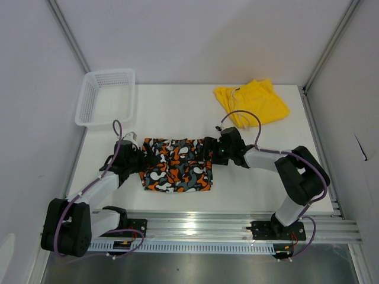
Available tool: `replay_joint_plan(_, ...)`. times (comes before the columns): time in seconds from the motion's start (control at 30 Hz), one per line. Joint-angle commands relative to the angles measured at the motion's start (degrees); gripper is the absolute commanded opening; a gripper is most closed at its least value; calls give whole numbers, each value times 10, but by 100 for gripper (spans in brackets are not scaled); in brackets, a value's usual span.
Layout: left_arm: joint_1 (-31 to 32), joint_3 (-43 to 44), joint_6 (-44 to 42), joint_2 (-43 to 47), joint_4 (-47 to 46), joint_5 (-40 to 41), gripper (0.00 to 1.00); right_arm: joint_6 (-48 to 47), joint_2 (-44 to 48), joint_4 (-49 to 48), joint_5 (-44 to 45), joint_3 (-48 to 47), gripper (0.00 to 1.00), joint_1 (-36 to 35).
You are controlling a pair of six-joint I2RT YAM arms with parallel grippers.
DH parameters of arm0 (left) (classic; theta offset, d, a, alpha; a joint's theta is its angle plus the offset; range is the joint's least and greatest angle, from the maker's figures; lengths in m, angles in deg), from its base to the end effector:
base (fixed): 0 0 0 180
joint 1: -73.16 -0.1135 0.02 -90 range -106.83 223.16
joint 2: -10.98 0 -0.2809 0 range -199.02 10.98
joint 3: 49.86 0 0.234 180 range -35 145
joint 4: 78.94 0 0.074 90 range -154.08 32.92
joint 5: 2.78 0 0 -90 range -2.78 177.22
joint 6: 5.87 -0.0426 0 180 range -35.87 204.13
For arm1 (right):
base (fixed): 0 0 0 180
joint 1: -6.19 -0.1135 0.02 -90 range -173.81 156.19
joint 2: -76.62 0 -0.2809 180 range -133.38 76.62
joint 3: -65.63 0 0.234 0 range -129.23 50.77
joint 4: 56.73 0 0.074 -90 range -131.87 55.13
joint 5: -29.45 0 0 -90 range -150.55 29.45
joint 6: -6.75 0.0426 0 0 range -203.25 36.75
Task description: Fold and stack the shorts
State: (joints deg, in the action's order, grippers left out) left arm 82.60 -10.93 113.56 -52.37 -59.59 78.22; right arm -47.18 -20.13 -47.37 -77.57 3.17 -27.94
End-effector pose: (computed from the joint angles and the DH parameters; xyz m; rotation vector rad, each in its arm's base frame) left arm 0.1872 -0.0379 0.1875 -0.3344 2.3584 -0.5148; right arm 0.2656 0.1951 0.1814 -0.1172 2.4904 0.9170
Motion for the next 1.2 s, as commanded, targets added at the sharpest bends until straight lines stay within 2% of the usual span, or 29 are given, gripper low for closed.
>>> replay_joint_plan(0.0, -7, -3, -5, 2, -19, -8, 99, 13, -1, -41, -66, 57, 95, 33)
replay_joint_plan(0.07, -8, -3, -6, -1, -21, -8, 99, 17, -2, -93, -100, 72, 100, 41)
replay_joint_plan(0.13, -8, -2, -5, -3, -22, -9, 99, 11, -16, -116, -137, 73, 100, 41)
replay_joint_plan(0.3, -9, -1, -5, -12, -23, -14, 99, -4, -51, -101, -124, 46, 99, 24)
replay_joint_plan(0.53, -9, 9, -6, -34, -21, -19, 99, -27, -69, 49, -5, -38, 98, -31)
replay_joint_plan(0.7, -9, 7, -6, -34, -22, -19, 99, -18, -98, 115, 46, -93, 88, -59)
replay_joint_plan(0.8, -9, 7, -6, -33, -25, -20, 99, -17, -109, 124, 54, -107, 72, -61)
replay_joint_plan(0.83, -9, 7, -6, -34, -24, -20, 99, -16, -109, 124, 54, -107, 57, -60)
replay_joint_plan(0.93, -9, 6, -6, -29, -25, -21, 99, -18, -106, 96, 25, -95, 27, -48)
replay_joint_plan(1.0, -9, 4, -6, -27, -26, -21, 99, -18, -104, 74, -1, -81, 17, -36)
replay_joint_plan(1.03, -9, 2, -6, -25, -28, -23, 99, -20, -103, 63, -14, -69, 9, -23)
replay_joint_plan(1.1, -9, 1, -6, -18, -29, -22, 99, -24, -101, 31, -48, -59, 1, -10)
replay_joint_plan(1.17, -9, -3, -5, -7, -33, -22, 99, -35, -102, 27, -63, -56, 0, 1)
